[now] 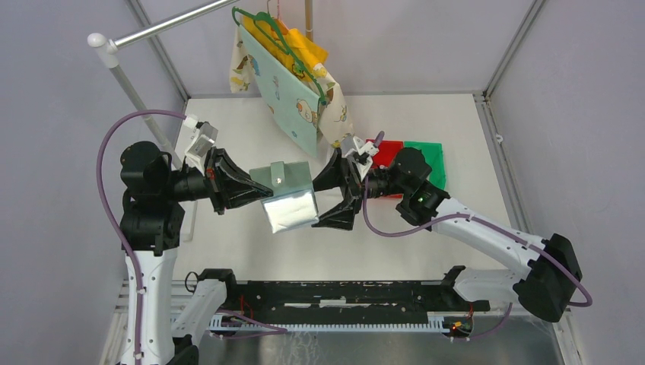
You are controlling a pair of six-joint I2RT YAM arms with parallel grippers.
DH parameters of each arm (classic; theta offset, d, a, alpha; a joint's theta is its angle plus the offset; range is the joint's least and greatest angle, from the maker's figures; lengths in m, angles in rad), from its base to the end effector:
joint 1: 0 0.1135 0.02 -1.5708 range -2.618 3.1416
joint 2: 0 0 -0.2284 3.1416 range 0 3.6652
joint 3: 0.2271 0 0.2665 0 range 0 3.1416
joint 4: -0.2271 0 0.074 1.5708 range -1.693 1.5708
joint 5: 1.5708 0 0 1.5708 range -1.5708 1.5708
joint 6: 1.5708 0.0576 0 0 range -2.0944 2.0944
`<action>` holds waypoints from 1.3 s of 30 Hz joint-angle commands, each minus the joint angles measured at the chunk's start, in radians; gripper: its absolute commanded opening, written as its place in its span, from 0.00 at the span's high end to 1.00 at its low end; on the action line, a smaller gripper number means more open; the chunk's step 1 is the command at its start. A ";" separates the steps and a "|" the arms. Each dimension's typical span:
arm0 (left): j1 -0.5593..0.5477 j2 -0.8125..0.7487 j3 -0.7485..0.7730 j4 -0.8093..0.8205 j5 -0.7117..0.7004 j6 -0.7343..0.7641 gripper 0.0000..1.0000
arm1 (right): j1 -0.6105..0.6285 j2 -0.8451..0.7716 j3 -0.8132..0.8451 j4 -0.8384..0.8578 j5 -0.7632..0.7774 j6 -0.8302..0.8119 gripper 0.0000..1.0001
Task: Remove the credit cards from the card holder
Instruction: Open the card holder at the center of the board.
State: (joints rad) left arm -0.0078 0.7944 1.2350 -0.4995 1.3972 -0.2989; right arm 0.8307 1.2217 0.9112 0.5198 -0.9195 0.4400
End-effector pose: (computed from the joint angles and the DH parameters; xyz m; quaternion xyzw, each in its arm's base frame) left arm 0.1526 -0.0579 0.4365 0.3557 0.6153 -0.5427 0.4476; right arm 0.1779 0.2627 0.3286 -0.4477 0.4864 0.6381 0.3948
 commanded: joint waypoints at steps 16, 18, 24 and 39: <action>-0.001 0.012 0.046 0.039 -0.001 -0.060 0.98 | 0.057 -0.062 0.077 0.005 -0.083 -0.054 0.11; -0.001 0.013 0.051 0.039 -0.001 -0.060 0.98 | 0.061 -0.058 0.079 0.006 -0.075 -0.057 0.13; -0.001 0.017 0.067 0.040 0.000 -0.068 0.98 | 0.062 -0.024 0.128 -0.037 -0.055 -0.082 0.30; -0.001 0.029 0.102 0.039 -0.004 -0.083 0.98 | 0.097 -0.067 0.152 -0.243 0.077 -0.235 0.41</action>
State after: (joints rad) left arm -0.0078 0.8230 1.2980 -0.4992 1.3899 -0.3256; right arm 0.9222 1.1812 1.0031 0.2787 -0.9070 0.2352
